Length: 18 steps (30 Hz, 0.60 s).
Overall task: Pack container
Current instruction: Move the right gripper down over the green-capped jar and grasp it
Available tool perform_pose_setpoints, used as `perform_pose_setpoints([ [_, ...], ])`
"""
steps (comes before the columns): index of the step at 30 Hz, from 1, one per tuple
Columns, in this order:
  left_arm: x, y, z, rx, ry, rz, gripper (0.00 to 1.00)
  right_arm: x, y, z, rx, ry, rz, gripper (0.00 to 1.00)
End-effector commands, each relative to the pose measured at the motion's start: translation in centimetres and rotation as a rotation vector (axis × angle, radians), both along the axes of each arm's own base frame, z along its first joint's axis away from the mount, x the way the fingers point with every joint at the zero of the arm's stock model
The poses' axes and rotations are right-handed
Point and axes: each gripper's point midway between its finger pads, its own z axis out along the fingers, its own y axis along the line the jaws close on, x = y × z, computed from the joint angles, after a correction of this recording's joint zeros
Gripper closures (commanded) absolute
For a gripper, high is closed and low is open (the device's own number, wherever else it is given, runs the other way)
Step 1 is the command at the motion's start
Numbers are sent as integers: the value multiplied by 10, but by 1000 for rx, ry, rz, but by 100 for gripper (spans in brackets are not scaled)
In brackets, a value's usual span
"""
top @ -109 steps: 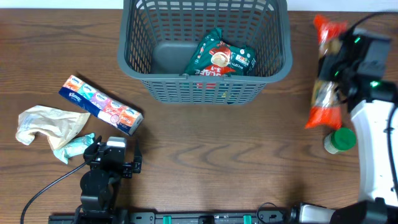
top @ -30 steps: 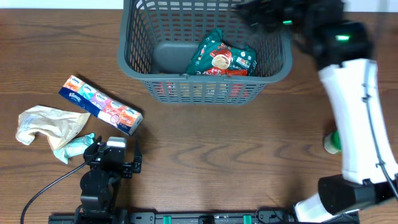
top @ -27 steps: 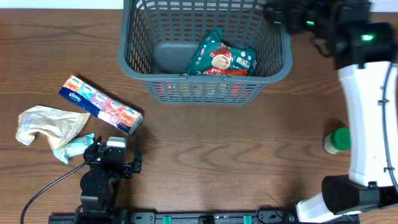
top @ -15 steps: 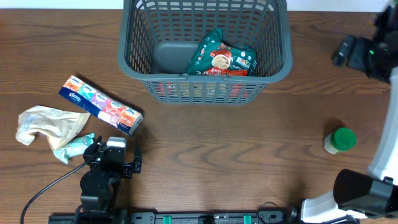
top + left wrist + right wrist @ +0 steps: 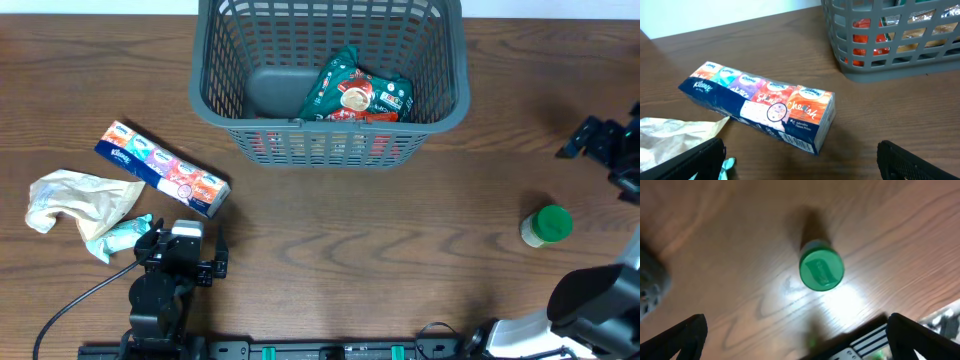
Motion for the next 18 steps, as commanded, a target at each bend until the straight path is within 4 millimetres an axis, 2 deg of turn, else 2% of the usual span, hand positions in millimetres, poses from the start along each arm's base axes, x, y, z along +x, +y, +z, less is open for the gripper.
perform_pose_setpoints([
  [1, 0, 0, -8, -2, 15, 2, 2, -3, 8, -27, 66, 13, -19, 1],
  [5, 0, 0, -8, -2, 15, 2, 2, -3, 8, -58, 74, 27, -20, 1],
  [10, 0, 0, -8, -2, 15, 2, 2, -3, 8, -87, 76, 28, -36, 1],
  [18, 0, 0, -8, -2, 15, 2, 1, -13, 12, -118, 84, 57, -62, 1],
])
